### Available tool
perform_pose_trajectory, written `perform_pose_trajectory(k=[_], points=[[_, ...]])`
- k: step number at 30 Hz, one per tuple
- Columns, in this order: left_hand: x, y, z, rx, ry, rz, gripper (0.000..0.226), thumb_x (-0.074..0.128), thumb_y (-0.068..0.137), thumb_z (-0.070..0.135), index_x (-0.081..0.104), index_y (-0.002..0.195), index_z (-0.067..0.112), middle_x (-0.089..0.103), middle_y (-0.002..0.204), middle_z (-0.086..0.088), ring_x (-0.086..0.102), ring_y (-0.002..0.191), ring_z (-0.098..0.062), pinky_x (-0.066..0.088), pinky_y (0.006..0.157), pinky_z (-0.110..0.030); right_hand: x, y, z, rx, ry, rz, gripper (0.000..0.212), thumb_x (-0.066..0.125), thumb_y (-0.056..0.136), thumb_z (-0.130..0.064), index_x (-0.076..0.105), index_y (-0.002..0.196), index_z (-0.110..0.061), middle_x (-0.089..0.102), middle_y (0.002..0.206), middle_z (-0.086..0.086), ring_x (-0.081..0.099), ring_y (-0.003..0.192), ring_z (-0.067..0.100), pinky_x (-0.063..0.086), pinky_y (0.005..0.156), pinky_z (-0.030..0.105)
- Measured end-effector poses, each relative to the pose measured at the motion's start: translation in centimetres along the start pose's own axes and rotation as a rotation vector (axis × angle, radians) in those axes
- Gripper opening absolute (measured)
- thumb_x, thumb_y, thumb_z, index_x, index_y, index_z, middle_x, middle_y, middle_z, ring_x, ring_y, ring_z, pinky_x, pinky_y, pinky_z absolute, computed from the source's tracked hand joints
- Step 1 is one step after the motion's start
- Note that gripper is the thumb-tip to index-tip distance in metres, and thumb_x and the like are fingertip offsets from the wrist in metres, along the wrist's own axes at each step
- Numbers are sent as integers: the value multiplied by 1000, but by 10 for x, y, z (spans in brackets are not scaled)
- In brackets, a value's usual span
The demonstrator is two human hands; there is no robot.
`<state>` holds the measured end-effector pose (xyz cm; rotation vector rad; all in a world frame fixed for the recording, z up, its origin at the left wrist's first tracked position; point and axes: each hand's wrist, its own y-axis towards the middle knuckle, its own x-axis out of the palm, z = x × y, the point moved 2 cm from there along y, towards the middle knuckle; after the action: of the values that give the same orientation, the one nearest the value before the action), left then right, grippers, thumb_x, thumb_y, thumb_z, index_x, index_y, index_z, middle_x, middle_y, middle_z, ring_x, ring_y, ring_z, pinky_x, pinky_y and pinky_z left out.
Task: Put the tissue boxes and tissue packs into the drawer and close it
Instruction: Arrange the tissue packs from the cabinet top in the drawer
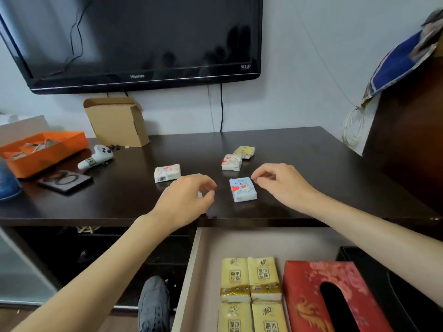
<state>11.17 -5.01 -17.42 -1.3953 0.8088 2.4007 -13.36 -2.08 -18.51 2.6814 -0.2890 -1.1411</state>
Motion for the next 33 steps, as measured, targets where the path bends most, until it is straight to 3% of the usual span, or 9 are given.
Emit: perform_pose_trajectory(k=[7, 11, 14, 17, 21, 25, 27, 30, 33], points=[[-8, 58, -77, -271, 193, 30, 43, 61, 89, 32, 61, 129, 14, 55, 135, -7, 50, 123, -28, 48, 96, -46, 31, 88, 0, -25, -157, -46, 38, 61, 96, -21, 63, 133, -18, 63, 136, 0, 59, 121, 17, 52, 94, 37], [-16, 82, -118, -433, 436, -55, 55, 59, 89, 48, 56, 137, 22, 46, 147, -10, 35, 138, -35, 36, 104, -52, 45, 127, 1, -22, -287, -72, 49, 62, 94, -25, 54, 142, -16, 54, 144, 4, 54, 127, 23, 49, 94, 40], [-13, 87, -139, -530, 257, -151, 55, 63, 85, 51, 60, 133, 26, 58, 138, -8, 56, 120, -32, 47, 96, -42, 56, 143, 5, 21, -327, -160, 43, 63, 94, -33, 63, 134, -15, 62, 135, 4, 60, 117, 24, 50, 95, 42], [-10, 86, -148, -472, 47, -73, 45, 72, 80, 50, 74, 114, 21, 67, 128, -5, 63, 105, -22, 50, 85, -34, 67, 147, 4, -3, -334, -200, 31, 68, 92, -36, 75, 116, -17, 69, 126, 2, 65, 102, 19, 54, 89, 42], [-9, 88, -146, -454, -137, -67, 45, 80, 69, 57, 81, 91, 18, 75, 102, -1, 63, 85, -10, 52, 68, -32, 75, 148, -8, -77, -334, -232, 27, 76, 86, -30, 78, 109, -16, 64, 131, 2, 62, 107, 20, 52, 94, 44], [-8, 93, -126, -467, 122, -139, 68, 73, 57, 76, 70, 90, 17, 70, 86, 4, 65, 81, -16, 51, 63, -33, 79, 150, -18, -105, -406, -257, 26, 77, 83, -32, 79, 107, -21, 58, 140, 1, 56, 120, 22, 49, 98, 48], [-1, 95, -116, -436, 279, -201, 66, 72, 62, 71, 61, 100, 18, 69, 97, 1, 64, 85, -19, 53, 69, -34, 78, 151, -19, -89, -379, -279, 20, 78, 83, -34, 78, 100, -25, 59, 136, 0, 57, 115, 18, 50, 93, 43], [5, 95, -108, -414, 170, -204, 49, 77, 72, 46, 60, 110, 19, 66, 114, -5, 59, 91, -19, 47, 71, -32, 79, 149, -18, -53, -324, -332, 19, 81, 80, -34, 69, 93, -28, 61, 113, -5, 57, 86, 7, 45, 66, 27], [2, 92, -100, -407, -47, -181, 52, 81, 75, 24, 52, 118, 18, 59, 123, -7, 55, 98, -19, 45, 73, -28, 79, 143, -22, -72, -350, -286, 29, 81, 78, -40, 65, 98, -27, 59, 112, -7, 58, 93, 11, 47, 71, 29]])
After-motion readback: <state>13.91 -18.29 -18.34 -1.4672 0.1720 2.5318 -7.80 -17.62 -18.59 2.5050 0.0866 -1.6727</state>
